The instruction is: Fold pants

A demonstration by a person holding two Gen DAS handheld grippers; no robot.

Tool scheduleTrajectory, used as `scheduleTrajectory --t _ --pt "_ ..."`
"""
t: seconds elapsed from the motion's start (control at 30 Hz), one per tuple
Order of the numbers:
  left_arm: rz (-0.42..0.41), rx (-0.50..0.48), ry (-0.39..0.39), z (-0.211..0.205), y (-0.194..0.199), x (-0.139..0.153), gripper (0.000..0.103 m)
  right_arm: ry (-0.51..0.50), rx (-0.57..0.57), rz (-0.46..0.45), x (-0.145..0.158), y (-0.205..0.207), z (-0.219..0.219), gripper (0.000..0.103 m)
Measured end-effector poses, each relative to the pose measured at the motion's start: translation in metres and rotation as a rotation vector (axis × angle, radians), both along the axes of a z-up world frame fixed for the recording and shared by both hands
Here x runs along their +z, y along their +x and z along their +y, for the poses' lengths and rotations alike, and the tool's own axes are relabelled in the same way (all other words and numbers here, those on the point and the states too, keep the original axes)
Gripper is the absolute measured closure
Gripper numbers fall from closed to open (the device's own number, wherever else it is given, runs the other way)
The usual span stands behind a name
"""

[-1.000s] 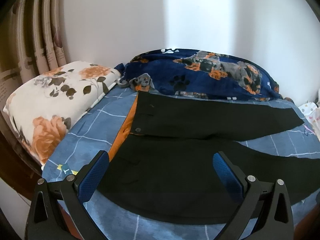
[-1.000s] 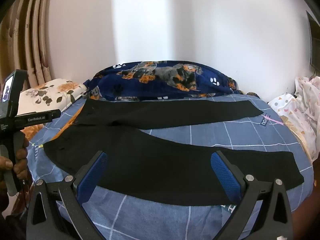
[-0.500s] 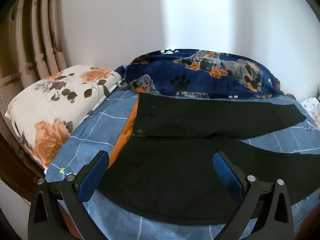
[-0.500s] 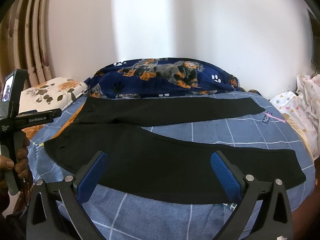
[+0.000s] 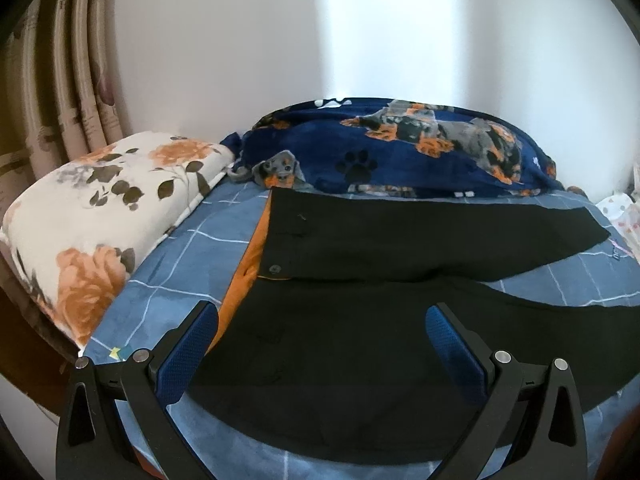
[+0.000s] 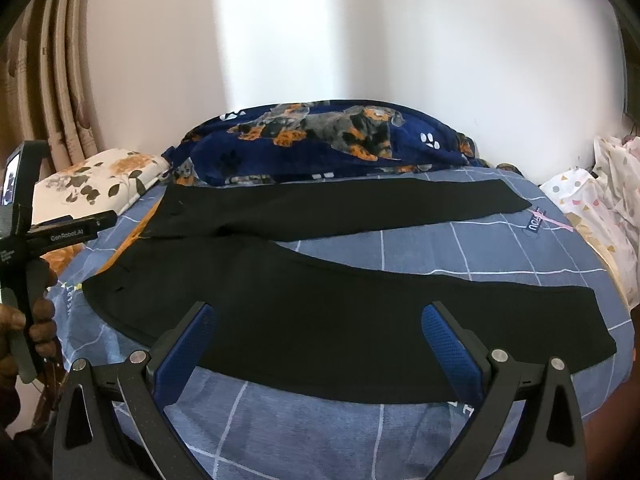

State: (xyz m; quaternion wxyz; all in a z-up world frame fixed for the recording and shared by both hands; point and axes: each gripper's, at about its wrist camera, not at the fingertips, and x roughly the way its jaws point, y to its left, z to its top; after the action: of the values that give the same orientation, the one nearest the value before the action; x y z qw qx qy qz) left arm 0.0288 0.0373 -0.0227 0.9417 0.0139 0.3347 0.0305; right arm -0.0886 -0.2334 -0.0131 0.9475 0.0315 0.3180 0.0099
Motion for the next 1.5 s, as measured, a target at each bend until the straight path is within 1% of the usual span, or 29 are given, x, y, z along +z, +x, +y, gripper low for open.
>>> scheduleTrajectory --t 0.13,0.2,0.3,0.33,0.4,0.47,0.53,0.6,0.63,0.67,0.7,0.73,0.77,0.87,0.93,0.97,1.0,1.1,1.13,1.17,1.2,1.23,1.27,1.3,1.33,1.37,1.4,1.47,1.5 --pt "0.069 -0.023 -0.008 0.005 0.019 -0.009 0.000 0.010 -0.005 0.003 -0.001 0.004 -0.003 0.000" --pt "0.109 -0.026 0.003 0.013 0.033 -0.014 0.000 0.015 -0.004 0.013 -0.004 0.006 -0.004 0.000" --pt "0.146 0.003 0.013 0.033 0.057 -0.017 0.000 0.020 -0.004 0.029 -0.008 0.009 -0.005 0.000" --pt "0.149 0.010 0.013 0.039 0.064 -0.017 0.001 0.022 -0.005 0.034 -0.010 0.011 -0.006 0.000" --pt "0.121 0.003 -0.005 0.057 0.084 -0.014 0.002 0.027 -0.006 0.050 -0.013 0.016 -0.007 0.000" --pt "0.105 0.023 -0.002 0.069 0.103 -0.013 0.002 0.031 -0.009 0.067 -0.018 0.021 -0.008 0.000" --pt "0.089 0.014 -0.037 0.085 0.129 -0.013 0.002 0.034 -0.008 0.082 -0.021 0.026 -0.008 0.000" --pt "0.101 -0.038 -0.084 0.097 0.161 -0.018 0.002 0.030 -0.007 0.098 -0.025 0.032 -0.008 0.000" --pt "0.125 -0.073 -0.098 0.100 0.177 -0.022 0.002 0.031 -0.005 0.108 -0.027 0.035 -0.007 0.000" --pt "0.177 -0.120 -0.112 0.106 0.202 -0.031 0.002 0.030 -0.004 0.116 -0.029 0.039 -0.007 0.000" --pt "0.206 -0.160 -0.126 0.109 0.219 -0.038 0.002 0.028 -0.004 0.124 -0.031 0.041 -0.007 0.000" --pt "0.221 -0.183 -0.126 0.111 0.228 -0.042 0.002 0.025 -0.004 0.135 -0.034 0.044 -0.007 0.000" --pt "0.247 -0.208 -0.101 0.113 0.247 -0.051 0.003 0.023 -0.005 0.143 -0.036 0.046 -0.007 0.000" --pt "0.298 -0.281 -0.067 0.115 0.281 -0.070 0.004 0.019 -0.010 0.177 -0.044 0.054 -0.008 0.000" --pt "0.314 -0.288 -0.056 0.119 0.297 -0.079 0.009 0.020 -0.017 0.208 -0.051 0.060 -0.009 0.000" --pt "0.325 -0.283 -0.030 0.121 0.308 -0.086 0.011 0.022 -0.020 0.222 -0.054 0.063 -0.009 0.000" --pt "0.332 -0.280 -0.028 0.123 0.315 -0.090 0.011 0.025 -0.021 0.231 -0.056 0.066 -0.010 0.000" --pt "0.370 -0.311 -0.084 0.129 0.333 -0.104 0.013 0.031 -0.024 0.261 -0.063 0.073 -0.010 0.000" --pt "0.375 -0.320 -0.084 0.129 0.335 -0.106 0.014 0.028 -0.024 0.263 -0.064 0.074 -0.010 0.000" --pt "0.380 -0.336 -0.076 0.126 0.338 -0.109 0.018 0.024 -0.024 0.267 -0.065 0.076 -0.009 0.000" --pt "0.390 -0.352 -0.064 0.123 0.341 -0.112 0.025 0.020 -0.021 0.273 -0.066 0.078 -0.008 0.000" --pt "0.402 -0.371 -0.074 0.120 0.344 -0.114 0.032 0.016 -0.020 0.276 -0.066 0.078 -0.006 0.000" --pt "0.408 -0.383 -0.100 0.120 0.345 -0.115 0.053 0.013 -0.019 0.282 -0.067 0.080 -0.005 0.000" --pt "0.414 -0.397 -0.161 0.121 0.348 -0.117 0.061 0.012 -0.017 0.286 -0.068 0.081 -0.005 0.000" --pt "0.422 -0.370 -0.166 0.121 0.351 -0.119 0.063 0.012 -0.015 0.293 -0.069 0.082 -0.004 0.000" --pt "0.417 -0.354 -0.152 0.119 0.351 -0.120 0.079 0.012 -0.015 0.297 -0.069 0.083 -0.003 0.000" --pt "0.393 -0.325 -0.121 0.118 0.350 -0.118 0.088 0.012 -0.015 0.298 -0.069 0.083 -0.002 0.000" --pt "0.362 -0.306 -0.117 0.115 0.345 -0.113 0.091 0.008 -0.012 0.291 -0.066 0.083 0.001 0.000" --pt "0.332 -0.295 -0.100 0.111 0.338 -0.107 0.092 0.003 -0.010 0.284 -0.064 0.083 0.002 0.000"
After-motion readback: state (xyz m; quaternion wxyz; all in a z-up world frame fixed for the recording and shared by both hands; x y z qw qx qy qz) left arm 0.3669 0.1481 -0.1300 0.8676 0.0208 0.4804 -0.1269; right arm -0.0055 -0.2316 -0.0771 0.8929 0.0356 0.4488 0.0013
